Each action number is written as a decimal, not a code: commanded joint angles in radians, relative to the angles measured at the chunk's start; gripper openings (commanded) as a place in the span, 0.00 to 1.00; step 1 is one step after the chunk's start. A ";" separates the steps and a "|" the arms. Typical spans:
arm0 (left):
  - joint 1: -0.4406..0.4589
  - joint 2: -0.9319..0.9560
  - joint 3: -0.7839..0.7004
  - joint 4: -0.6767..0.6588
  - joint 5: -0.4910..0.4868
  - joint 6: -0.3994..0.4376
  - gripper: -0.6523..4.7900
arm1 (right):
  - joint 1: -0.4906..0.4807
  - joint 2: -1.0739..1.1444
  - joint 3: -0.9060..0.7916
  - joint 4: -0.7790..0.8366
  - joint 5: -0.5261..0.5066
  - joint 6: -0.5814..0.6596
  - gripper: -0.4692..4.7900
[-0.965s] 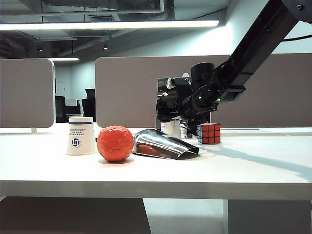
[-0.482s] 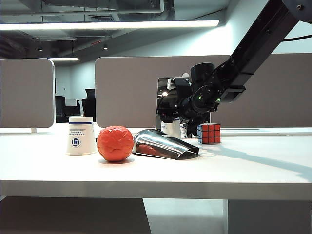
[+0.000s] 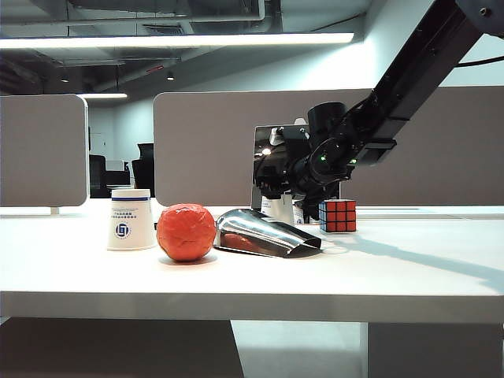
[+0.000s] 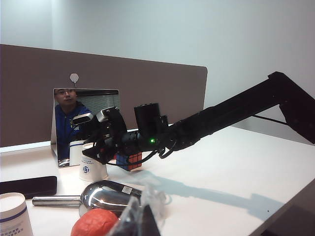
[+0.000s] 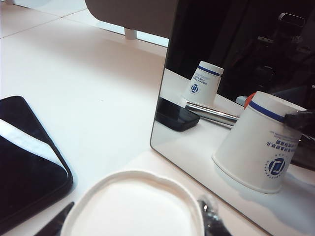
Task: Carefully pick up the cup on the right and stack it on top of the cup on the left.
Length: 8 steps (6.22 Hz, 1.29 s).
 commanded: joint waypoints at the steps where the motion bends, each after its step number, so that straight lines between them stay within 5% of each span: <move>1: 0.000 0.000 0.002 0.007 0.002 0.000 0.11 | 0.000 -0.005 0.006 0.047 -0.047 0.001 0.64; 8: 0.000 0.000 0.002 0.006 -0.005 0.001 0.11 | 0.050 -0.012 0.119 0.130 -0.272 0.035 0.64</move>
